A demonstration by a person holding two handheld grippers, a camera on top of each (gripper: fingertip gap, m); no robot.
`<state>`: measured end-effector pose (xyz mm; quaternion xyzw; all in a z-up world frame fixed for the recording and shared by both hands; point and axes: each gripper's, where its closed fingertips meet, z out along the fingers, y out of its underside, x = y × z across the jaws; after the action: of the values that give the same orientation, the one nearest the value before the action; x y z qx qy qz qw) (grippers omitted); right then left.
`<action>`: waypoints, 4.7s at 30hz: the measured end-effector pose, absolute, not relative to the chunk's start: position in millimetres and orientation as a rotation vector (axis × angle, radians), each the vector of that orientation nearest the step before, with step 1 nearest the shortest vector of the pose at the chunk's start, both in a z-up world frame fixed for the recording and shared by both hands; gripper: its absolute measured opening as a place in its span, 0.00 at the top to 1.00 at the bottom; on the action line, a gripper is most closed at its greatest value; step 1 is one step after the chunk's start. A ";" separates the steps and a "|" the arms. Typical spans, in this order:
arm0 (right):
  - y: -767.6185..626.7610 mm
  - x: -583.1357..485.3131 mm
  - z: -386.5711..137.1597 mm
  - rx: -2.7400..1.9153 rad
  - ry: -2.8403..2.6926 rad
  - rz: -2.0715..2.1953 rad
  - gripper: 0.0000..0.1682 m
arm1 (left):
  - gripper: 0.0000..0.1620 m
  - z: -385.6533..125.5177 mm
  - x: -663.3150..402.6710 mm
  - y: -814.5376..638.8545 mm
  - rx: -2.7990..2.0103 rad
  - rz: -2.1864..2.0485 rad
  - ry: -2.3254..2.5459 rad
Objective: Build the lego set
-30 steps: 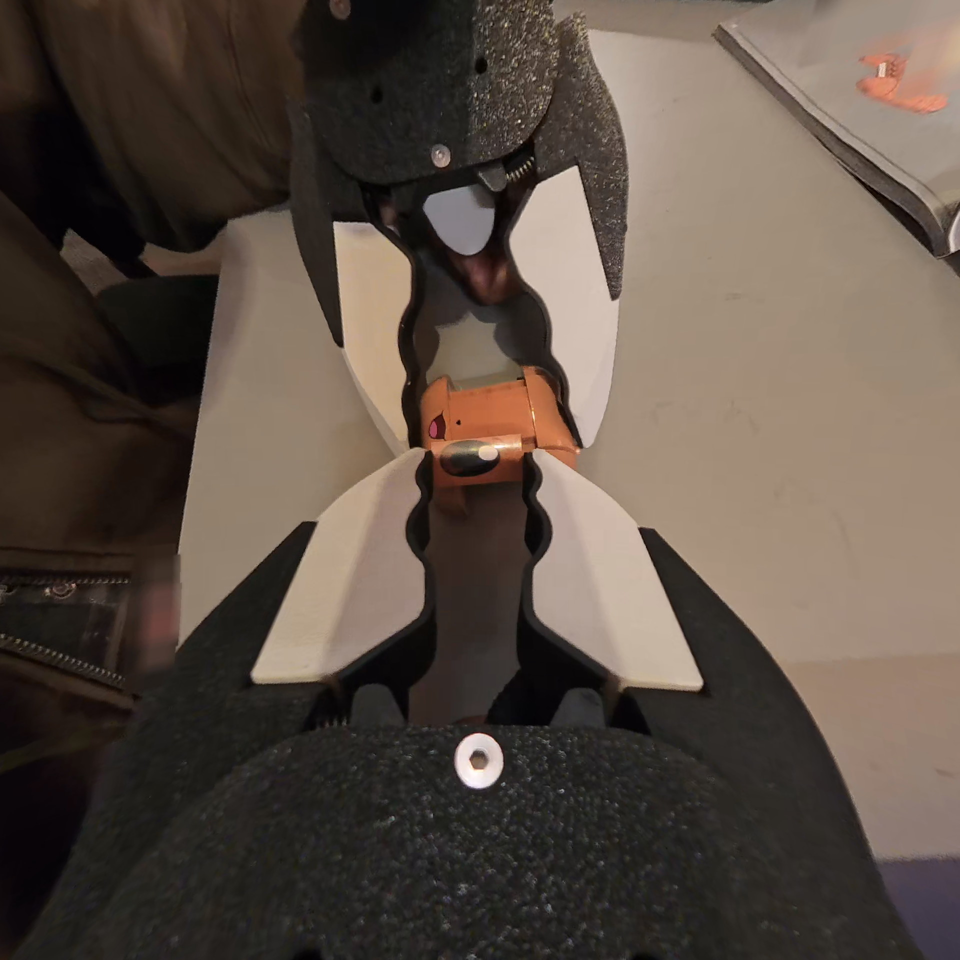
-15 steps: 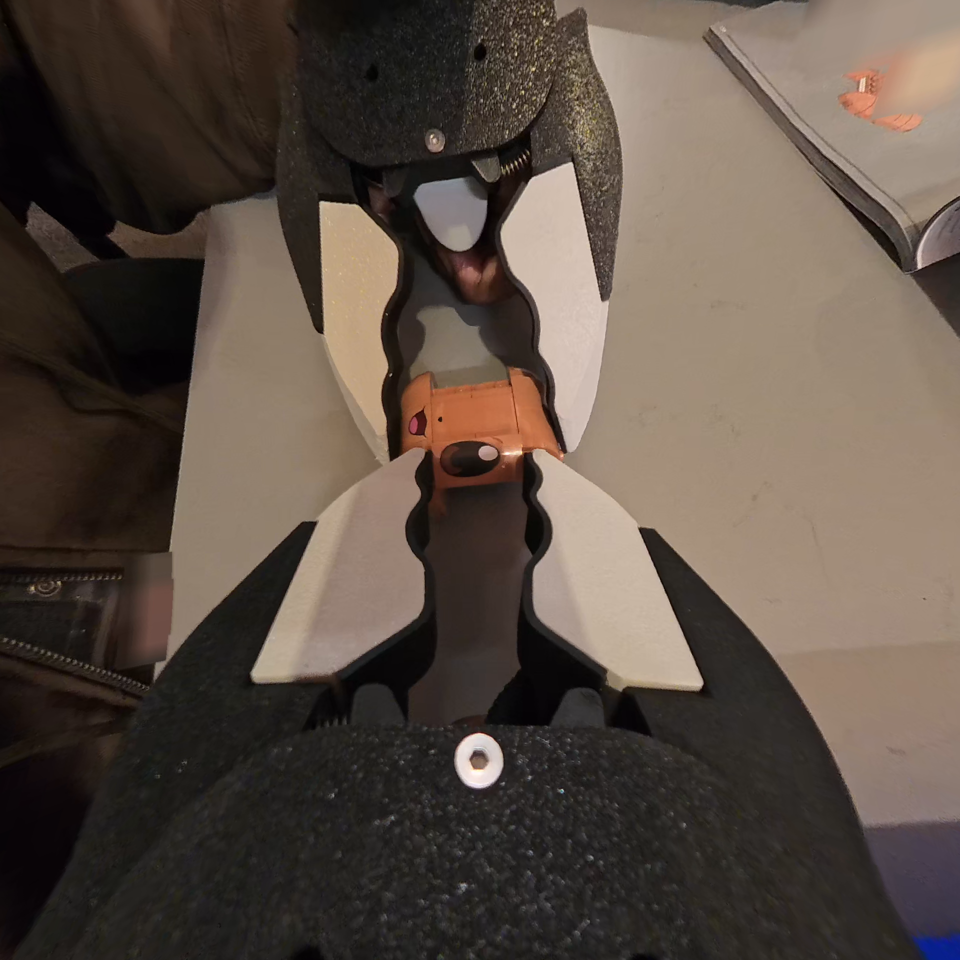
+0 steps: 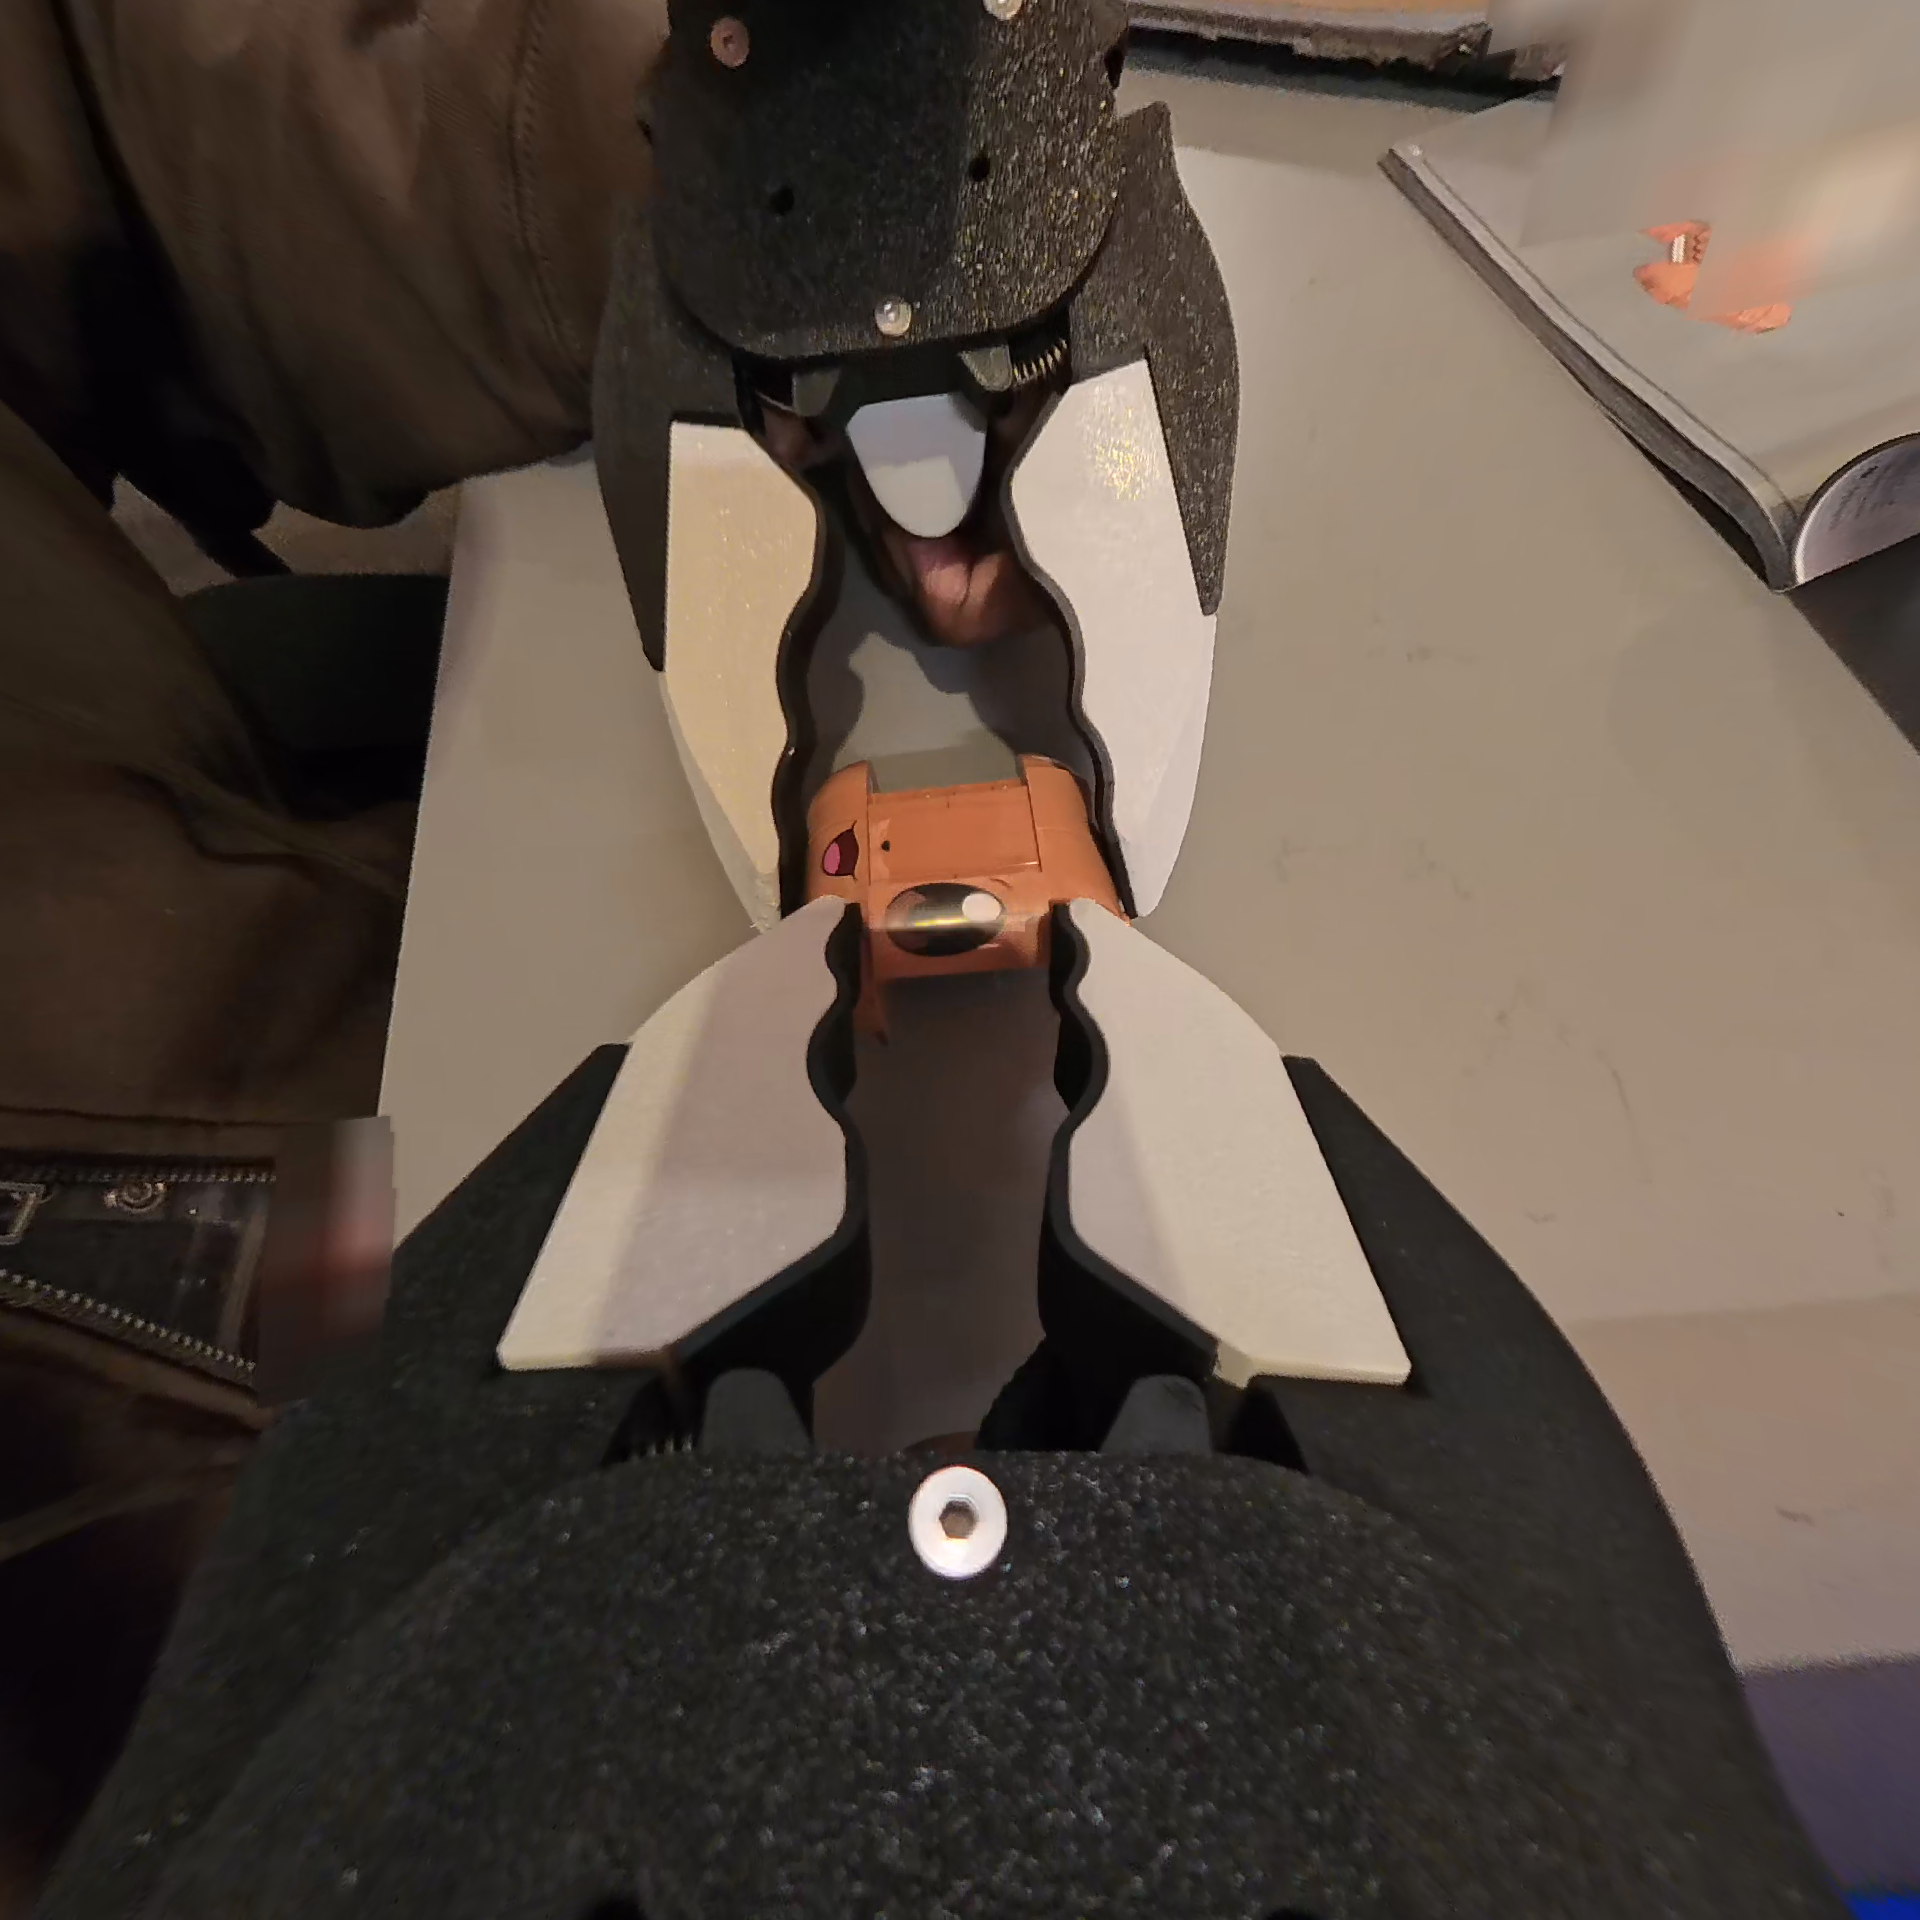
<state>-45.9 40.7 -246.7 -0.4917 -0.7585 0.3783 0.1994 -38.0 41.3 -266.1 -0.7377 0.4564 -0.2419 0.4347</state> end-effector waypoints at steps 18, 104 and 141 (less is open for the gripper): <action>37.9 -45.5 -237.2 -1.305 -2.018 1.117 0.76 | 0.57 -257.3 -34.9 38.2 -1.804 -0.681 1.099; -5.6 25.9 -161.1 -1.005 -1.728 2.486 0.74 | 0.96 -168.2 40.1 8.7 -0.925 -0.454 1.331; 51.5 -17.6 -236.9 -1.359 -1.780 1.371 0.78 | 0.48 -297.6 -44.4 42.4 -2.149 -0.323 1.244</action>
<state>-17.6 51.5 -236.9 -0.5006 -0.6555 0.5048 0.2550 -44.4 42.4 -297.6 -0.8150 0.4717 -0.1226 0.3133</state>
